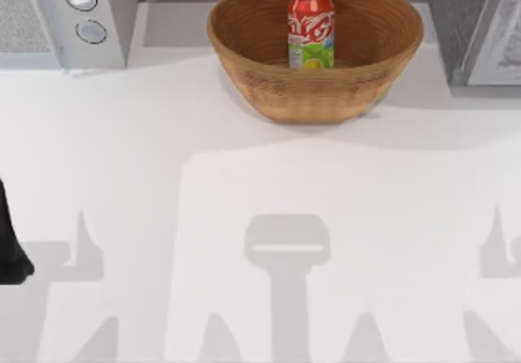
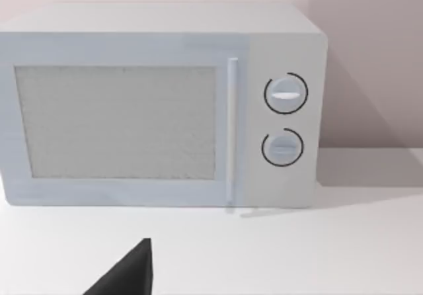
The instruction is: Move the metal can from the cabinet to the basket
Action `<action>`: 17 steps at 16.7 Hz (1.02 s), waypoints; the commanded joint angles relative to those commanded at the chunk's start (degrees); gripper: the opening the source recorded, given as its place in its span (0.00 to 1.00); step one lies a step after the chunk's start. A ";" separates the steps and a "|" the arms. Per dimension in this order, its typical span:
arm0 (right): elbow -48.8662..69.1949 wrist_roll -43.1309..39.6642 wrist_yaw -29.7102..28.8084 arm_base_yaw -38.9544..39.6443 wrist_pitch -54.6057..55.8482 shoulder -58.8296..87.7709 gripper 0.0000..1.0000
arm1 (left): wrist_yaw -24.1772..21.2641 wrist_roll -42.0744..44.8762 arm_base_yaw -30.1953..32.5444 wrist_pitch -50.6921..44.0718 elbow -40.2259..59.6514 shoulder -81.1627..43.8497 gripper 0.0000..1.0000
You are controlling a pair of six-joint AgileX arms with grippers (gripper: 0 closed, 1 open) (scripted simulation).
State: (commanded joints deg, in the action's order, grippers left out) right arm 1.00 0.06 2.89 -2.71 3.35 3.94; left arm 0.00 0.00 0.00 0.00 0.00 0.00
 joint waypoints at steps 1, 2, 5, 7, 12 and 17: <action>0.58 0.04 1.79 -1.82 2.07 2.43 1.00 | 0.00 0.00 0.00 0.00 0.00 0.00 1.00; 1.31 0.10 3.91 -4.00 4.58 5.42 1.00 | 0.00 0.00 0.00 0.00 0.00 0.00 1.00; 4.22 0.38 11.89 -12.30 14.22 17.14 1.00 | 0.00 0.00 0.00 0.00 0.00 0.00 1.00; 6.59 0.64 18.11 -18.83 21.85 26.66 1.00 | 0.00 0.00 0.00 0.00 0.00 0.00 1.00; 12.78 1.33 34.47 -35.86 41.86 52.57 1.00 | 0.00 0.00 0.00 0.00 0.00 0.00 1.00; 17.75 1.75 48.29 -49.65 58.27 74.72 1.00 | 0.00 0.00 0.00 0.00 0.00 0.00 1.00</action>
State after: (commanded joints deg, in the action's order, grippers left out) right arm 18.75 1.81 51.17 -52.36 61.62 78.65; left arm 0.00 0.00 0.00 0.00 0.00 0.00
